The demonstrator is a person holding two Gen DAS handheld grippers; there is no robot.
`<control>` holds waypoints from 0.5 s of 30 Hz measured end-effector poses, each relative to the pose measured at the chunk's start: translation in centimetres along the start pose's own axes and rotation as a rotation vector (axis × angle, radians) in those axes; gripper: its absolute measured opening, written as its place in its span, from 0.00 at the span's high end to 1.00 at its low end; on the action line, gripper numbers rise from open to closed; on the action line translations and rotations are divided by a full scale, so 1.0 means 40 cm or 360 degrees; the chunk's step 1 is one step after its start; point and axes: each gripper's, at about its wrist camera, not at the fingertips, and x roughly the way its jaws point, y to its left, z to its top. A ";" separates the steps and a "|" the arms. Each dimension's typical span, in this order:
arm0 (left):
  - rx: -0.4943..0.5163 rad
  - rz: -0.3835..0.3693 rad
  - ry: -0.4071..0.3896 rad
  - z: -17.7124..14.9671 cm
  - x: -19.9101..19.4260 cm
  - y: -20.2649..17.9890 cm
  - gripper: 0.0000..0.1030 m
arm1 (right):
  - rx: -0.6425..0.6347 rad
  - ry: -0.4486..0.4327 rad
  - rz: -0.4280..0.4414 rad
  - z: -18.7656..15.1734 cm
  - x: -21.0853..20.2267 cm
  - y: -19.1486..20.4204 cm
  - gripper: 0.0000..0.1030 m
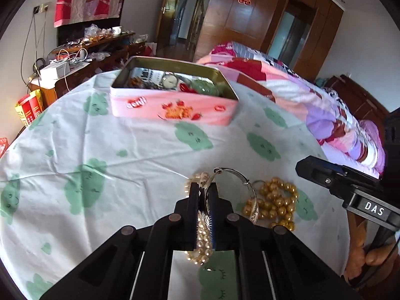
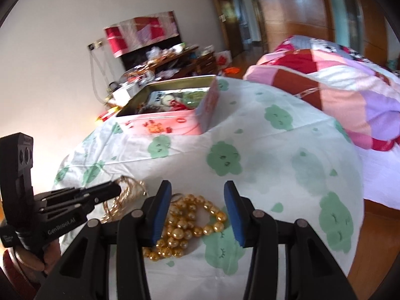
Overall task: Organize jewelry
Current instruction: 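Grasp the silver bangle with the left tool while the right tool approaches the gold beads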
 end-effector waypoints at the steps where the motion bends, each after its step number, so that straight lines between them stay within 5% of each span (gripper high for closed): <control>1: -0.0021 -0.0026 -0.0004 0.003 -0.003 0.009 0.95 | -0.0013 0.0016 0.0025 0.006 0.004 -0.001 0.54; 11: -0.0230 -0.0152 -0.0026 0.009 -0.018 0.104 0.93 | -0.0216 0.0144 0.0074 0.035 0.056 0.036 0.54; 15: -0.0218 -0.0060 -0.0086 0.010 -0.033 0.113 0.93 | -0.0238 0.0175 0.0077 0.029 0.069 0.048 0.54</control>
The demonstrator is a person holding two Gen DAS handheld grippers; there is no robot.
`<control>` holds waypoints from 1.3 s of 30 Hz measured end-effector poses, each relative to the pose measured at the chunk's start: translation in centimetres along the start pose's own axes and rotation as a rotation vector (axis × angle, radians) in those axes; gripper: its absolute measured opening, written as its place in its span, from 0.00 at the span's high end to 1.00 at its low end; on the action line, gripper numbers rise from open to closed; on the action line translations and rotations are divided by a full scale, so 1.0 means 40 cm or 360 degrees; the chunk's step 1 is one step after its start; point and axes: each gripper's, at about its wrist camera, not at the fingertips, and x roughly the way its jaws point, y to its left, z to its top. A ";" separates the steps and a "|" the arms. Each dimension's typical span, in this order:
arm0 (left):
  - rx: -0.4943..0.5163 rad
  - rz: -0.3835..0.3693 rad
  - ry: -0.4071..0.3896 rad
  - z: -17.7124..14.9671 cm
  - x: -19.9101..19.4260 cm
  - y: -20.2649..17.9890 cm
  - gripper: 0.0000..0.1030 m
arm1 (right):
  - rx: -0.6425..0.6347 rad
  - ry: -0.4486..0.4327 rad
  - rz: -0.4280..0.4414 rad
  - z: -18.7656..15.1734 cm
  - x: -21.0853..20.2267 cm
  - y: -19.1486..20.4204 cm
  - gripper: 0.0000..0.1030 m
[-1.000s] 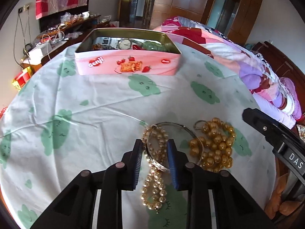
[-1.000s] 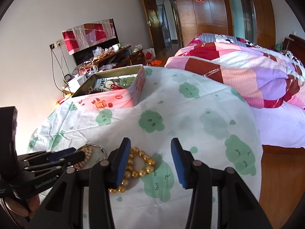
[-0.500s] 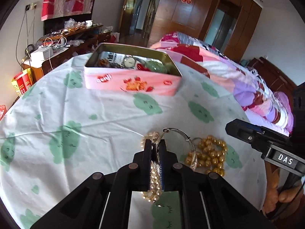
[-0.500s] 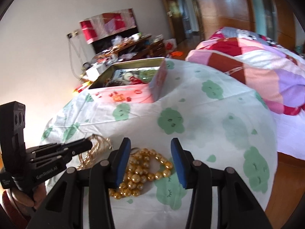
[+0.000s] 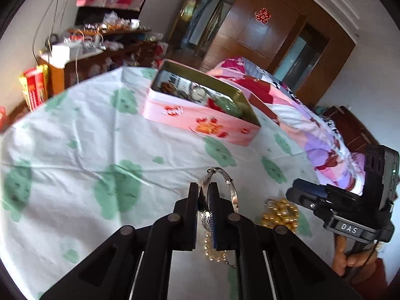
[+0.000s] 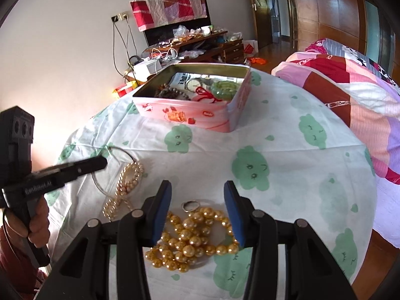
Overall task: Organize jewelry
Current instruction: 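Grasp the silver bangle with the left tool while the right tool approaches the gold beads, then carry the silver bangle into the pink tin with the left tool and open it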
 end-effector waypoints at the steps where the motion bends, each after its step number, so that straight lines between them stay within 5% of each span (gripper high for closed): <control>1: 0.0000 0.0011 -0.0010 0.001 -0.002 0.000 0.93 | -0.0013 0.0010 0.0002 -0.001 0.004 0.004 0.54; 4: -0.0039 -0.0028 -0.0049 0.006 -0.019 0.014 0.93 | -0.0078 0.0047 0.0014 0.001 0.016 0.019 0.54; 9: -0.0095 -0.0272 -0.0127 0.022 -0.061 0.010 0.93 | -0.0236 0.0132 0.0014 -0.002 0.040 0.039 0.57; 15: -0.0105 -0.0249 -0.0142 0.033 -0.072 0.012 0.93 | -0.0341 0.0219 0.0021 0.000 0.082 0.055 0.59; 18: -0.0109 -0.0211 -0.0125 0.032 -0.068 0.019 0.93 | -0.0407 0.0282 -0.0043 -0.005 0.113 0.069 0.70; 26: -0.0089 -0.0210 -0.0099 0.023 -0.057 0.017 0.93 | -0.0420 0.0336 -0.0057 -0.010 0.099 0.057 0.70; 35: -0.0104 -0.0198 -0.0095 0.020 -0.056 0.022 0.93 | -0.0448 0.0312 -0.0085 -0.018 0.100 0.074 0.77; 39: -0.0110 -0.0200 -0.0103 0.020 -0.051 0.024 0.93 | -0.0359 0.0192 -0.0065 -0.010 0.065 0.068 0.77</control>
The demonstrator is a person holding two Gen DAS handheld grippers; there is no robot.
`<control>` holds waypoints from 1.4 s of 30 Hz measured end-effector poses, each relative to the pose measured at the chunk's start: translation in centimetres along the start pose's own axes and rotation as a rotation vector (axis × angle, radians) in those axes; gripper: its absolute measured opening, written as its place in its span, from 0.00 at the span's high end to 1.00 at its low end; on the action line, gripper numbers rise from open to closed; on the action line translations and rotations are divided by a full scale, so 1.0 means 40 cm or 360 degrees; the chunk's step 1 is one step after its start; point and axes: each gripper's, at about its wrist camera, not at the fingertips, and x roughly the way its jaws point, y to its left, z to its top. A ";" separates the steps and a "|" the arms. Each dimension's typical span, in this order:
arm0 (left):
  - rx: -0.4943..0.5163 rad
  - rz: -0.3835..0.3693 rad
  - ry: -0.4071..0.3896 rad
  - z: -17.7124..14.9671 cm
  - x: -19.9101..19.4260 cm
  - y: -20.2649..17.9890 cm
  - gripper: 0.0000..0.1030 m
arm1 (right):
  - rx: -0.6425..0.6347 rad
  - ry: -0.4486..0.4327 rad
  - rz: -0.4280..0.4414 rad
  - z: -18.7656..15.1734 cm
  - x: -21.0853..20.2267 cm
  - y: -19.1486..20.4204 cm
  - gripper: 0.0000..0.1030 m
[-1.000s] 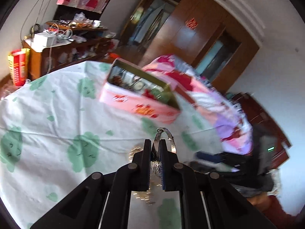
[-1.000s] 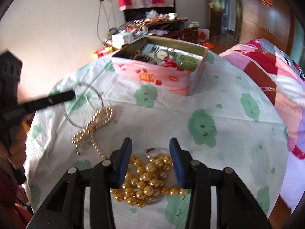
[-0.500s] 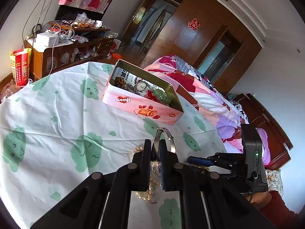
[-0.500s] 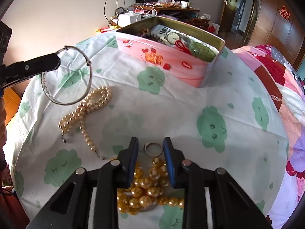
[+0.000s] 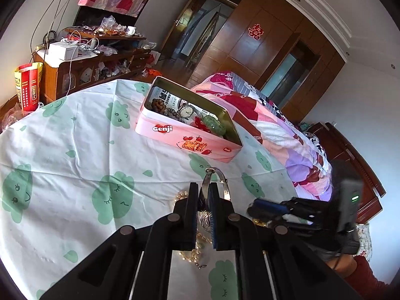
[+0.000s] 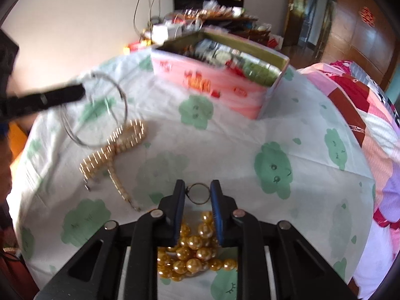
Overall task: Organize jewelry
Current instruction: 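Carry the silver bangle into the pink tin with the left tool and open it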
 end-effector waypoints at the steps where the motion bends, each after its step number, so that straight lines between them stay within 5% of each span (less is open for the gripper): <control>1: -0.0001 -0.0002 0.0000 0.000 0.002 0.000 0.93 | 0.0027 -0.0059 0.0005 0.004 -0.019 -0.001 0.77; 7: 0.0006 -0.0012 -0.0014 0.012 0.008 -0.009 0.93 | 0.0096 -0.0295 -0.0037 0.045 -0.084 0.006 0.77; 23: 0.0028 0.0010 -0.0181 0.177 0.072 -0.007 0.93 | 0.0366 -0.0519 -0.0087 0.210 -0.056 -0.084 0.77; 31: 0.0012 0.0124 -0.0217 0.268 0.171 0.027 0.93 | 0.0412 -0.0515 -0.0107 0.319 0.014 -0.141 0.77; 42: 0.0004 0.0308 -0.0111 0.329 0.324 0.088 0.93 | 0.0397 -0.0323 -0.0122 0.417 0.180 -0.221 0.77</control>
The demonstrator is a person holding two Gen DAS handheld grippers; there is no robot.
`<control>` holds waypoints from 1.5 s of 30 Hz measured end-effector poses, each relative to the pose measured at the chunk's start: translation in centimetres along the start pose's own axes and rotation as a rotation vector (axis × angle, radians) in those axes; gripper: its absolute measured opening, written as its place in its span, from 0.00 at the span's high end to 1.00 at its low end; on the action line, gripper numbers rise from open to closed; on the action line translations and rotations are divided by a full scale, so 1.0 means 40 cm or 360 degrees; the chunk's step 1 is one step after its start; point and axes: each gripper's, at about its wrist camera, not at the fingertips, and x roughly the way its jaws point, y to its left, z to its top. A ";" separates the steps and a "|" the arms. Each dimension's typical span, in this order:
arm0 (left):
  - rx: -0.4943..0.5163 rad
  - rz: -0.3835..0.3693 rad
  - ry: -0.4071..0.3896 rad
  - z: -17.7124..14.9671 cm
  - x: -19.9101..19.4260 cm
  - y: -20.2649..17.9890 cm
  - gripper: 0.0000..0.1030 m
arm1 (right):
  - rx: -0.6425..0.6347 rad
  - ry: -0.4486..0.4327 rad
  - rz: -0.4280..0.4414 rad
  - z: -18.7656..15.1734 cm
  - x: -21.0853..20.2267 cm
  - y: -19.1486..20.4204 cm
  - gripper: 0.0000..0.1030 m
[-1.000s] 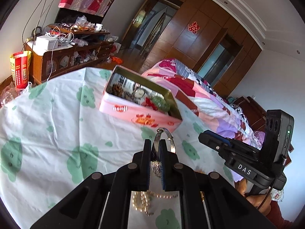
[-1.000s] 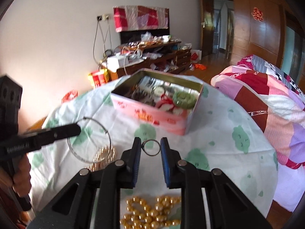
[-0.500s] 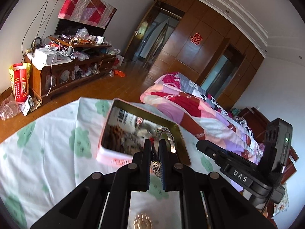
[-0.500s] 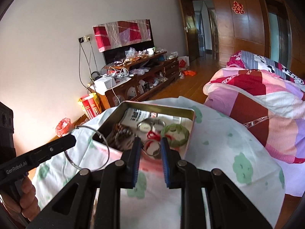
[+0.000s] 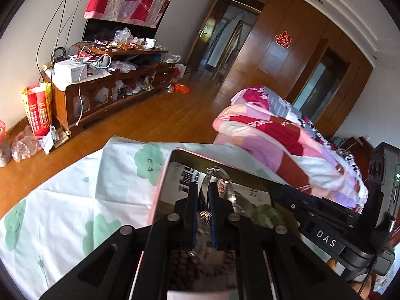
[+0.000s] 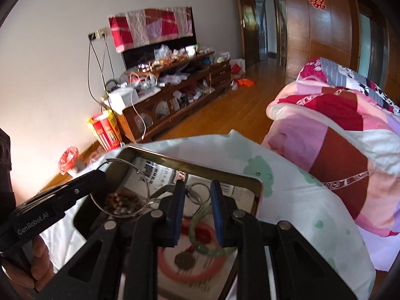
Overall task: Organize jewelry
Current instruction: 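Carry the silver bangle into the pink tin with the left tool and open it, then move both tools back over the pearl necklace and gold bead bracelet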
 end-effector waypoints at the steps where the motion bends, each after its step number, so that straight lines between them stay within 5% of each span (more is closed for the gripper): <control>1: 0.0001 0.0002 0.0003 0.002 0.003 0.002 0.93 | -0.0002 0.0018 -0.0002 -0.001 0.012 -0.003 0.77; 8: 0.0071 0.0175 -0.0005 -0.001 0.025 -0.004 0.93 | -0.0034 0.0077 0.0046 -0.008 0.048 -0.013 0.74; 10: 0.0100 0.0219 0.0001 -0.002 0.029 -0.009 0.92 | -0.0027 0.0050 0.0050 -0.014 0.041 -0.013 0.62; 16: 0.0178 0.0189 -0.0035 -0.011 0.015 -0.034 0.56 | 0.0134 -0.0151 0.0084 -0.021 -0.065 -0.049 0.56; 19: 0.0242 0.0231 -0.0072 -0.012 0.005 -0.054 0.50 | 0.0222 -0.0213 0.0031 -0.042 -0.123 -0.076 0.52; 37: 0.0156 0.0204 -0.0071 -0.147 -0.166 -0.007 0.49 | 0.0424 -0.0196 -0.0106 -0.254 -0.294 -0.103 0.44; 45: 0.0149 0.0264 -0.0070 -0.205 -0.216 -0.003 0.49 | 0.0406 -0.0296 -0.0286 -0.340 -0.353 -0.089 0.44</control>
